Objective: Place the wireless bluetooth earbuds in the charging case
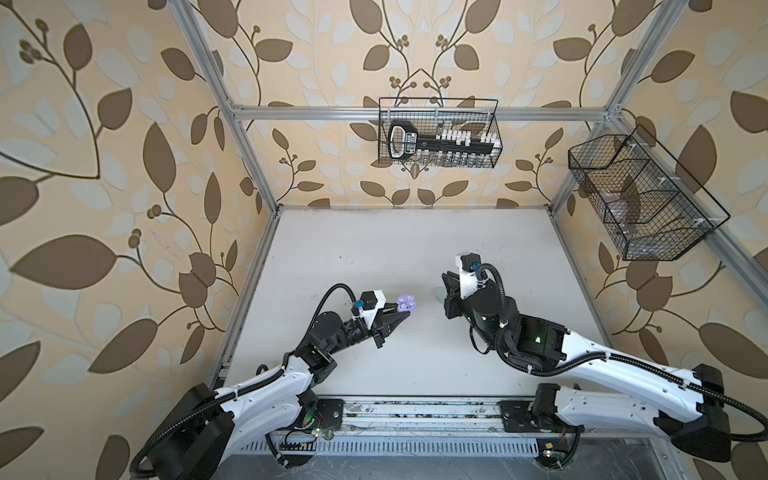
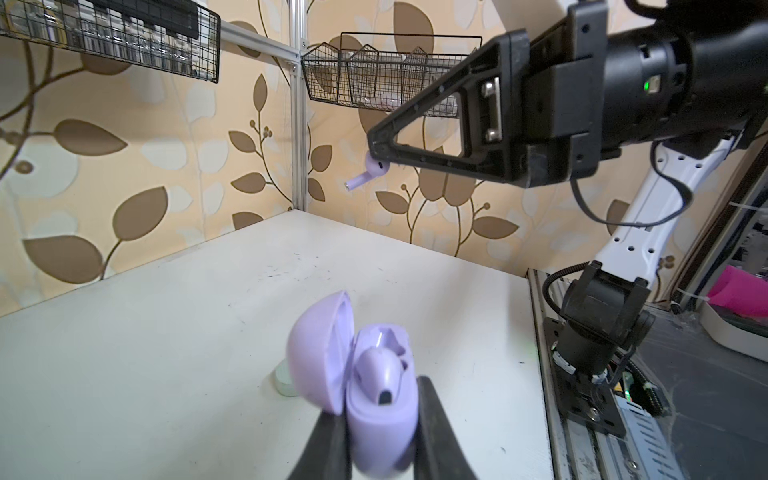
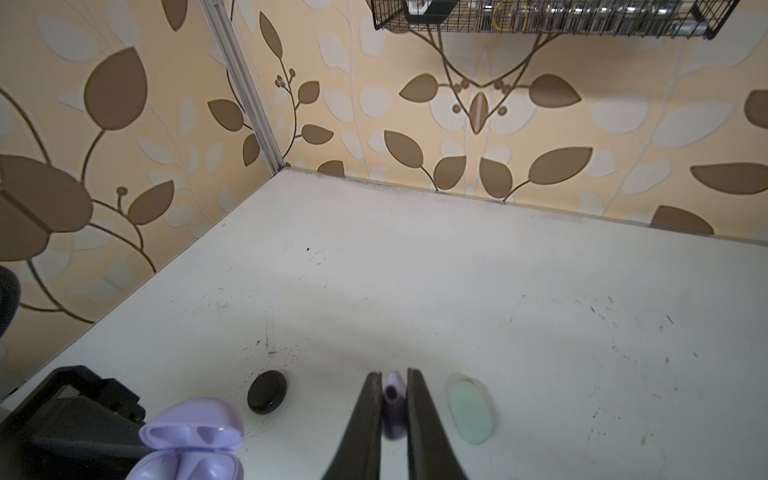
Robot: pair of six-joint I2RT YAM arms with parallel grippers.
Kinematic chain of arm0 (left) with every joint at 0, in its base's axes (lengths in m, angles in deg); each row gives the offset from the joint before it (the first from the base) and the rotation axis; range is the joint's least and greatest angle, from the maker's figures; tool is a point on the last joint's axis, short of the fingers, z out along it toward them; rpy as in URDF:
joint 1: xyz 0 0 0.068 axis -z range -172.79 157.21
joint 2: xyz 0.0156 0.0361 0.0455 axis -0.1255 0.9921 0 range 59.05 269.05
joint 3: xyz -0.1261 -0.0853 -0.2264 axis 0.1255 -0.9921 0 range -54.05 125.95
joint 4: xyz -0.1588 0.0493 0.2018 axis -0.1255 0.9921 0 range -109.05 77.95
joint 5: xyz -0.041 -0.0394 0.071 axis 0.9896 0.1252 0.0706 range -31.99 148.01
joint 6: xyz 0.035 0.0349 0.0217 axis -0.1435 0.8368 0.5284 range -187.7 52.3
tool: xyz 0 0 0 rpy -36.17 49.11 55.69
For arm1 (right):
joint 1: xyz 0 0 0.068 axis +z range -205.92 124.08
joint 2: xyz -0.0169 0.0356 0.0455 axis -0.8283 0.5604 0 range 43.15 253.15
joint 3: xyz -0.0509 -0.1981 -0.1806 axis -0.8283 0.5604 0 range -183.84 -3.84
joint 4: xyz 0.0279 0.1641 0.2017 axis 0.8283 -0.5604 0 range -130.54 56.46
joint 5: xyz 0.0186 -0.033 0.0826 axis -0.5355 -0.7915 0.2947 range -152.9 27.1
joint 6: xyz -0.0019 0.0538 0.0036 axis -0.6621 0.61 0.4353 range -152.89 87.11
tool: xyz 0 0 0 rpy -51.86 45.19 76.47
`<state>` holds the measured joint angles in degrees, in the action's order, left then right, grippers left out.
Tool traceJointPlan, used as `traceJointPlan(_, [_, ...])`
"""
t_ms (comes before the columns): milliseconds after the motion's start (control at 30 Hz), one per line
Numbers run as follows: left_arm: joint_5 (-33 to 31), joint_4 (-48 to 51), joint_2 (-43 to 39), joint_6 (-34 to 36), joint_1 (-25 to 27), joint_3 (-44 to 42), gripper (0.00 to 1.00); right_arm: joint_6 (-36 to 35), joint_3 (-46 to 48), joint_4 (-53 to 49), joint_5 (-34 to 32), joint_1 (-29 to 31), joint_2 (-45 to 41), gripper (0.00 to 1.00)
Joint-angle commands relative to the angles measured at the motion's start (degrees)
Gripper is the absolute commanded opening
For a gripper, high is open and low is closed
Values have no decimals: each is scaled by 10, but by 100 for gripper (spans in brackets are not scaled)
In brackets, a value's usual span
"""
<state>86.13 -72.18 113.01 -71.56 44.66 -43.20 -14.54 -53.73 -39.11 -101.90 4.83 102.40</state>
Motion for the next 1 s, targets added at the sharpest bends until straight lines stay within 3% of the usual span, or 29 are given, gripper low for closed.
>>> traceJointPlan(0, [20, -51, 12, -15, 0, 21, 0, -38, 5, 50, 12, 2, 0, 11])
traceJointPlan(100, [32, -54, 26, -16, 0, 27, 0, -41, 0, 42, 33, 2, 14, 7])
traceJointPlan(300, [14, -56, 41, 3, 0, 23, 0, 9, -30, -2, 82, 2, 26, 9])
traceJointPlan(533, [-71, -37, 27, 18, 0, 8, 0, 76, -55, -79, 54, -13, 46, 23])
traceJointPlan(700, [-140, 11, 1, 19, 0, 8, 0, 138, -55, -133, 80, -79, 70, 28])
traceJointPlan(867, [-159, 14, -2, 15, 0, 7, 0, 208, -37, -225, 80, -119, 80, 33])
traceJointPlan(967, [-167, 14, -3, 13, 0, 6, 0, 252, -12, -285, 84, -120, 79, 47])
